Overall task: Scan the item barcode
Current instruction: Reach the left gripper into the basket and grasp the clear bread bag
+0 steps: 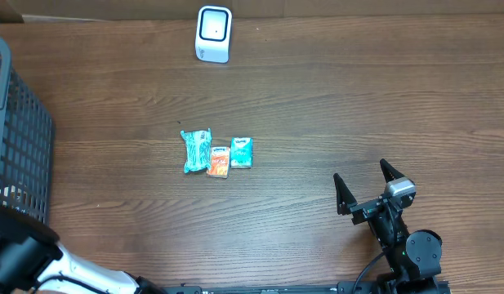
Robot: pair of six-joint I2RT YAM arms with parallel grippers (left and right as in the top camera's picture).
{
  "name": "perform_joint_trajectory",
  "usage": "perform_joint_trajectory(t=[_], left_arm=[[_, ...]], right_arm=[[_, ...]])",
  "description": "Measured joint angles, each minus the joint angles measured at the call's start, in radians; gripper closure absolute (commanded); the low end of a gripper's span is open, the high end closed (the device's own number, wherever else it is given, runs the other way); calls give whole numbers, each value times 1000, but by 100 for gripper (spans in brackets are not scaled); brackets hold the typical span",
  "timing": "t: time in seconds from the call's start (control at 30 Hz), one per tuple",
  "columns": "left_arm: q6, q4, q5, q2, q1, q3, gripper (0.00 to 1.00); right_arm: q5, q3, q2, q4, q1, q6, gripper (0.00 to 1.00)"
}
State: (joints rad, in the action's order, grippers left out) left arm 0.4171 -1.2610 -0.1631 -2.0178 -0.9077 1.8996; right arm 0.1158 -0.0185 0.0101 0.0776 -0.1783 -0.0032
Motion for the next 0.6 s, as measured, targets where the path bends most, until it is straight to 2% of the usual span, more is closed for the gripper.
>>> perform_joint_trajectory(t=[0.33, 0.6], left_arm=[[0, 19, -34, -156, 0, -3, 2], [0, 20, -37, -195, 0, -17, 4]], right_arm=[[0, 0, 0, 1, 0, 0, 0], [0, 0, 0, 1, 0, 1, 0]])
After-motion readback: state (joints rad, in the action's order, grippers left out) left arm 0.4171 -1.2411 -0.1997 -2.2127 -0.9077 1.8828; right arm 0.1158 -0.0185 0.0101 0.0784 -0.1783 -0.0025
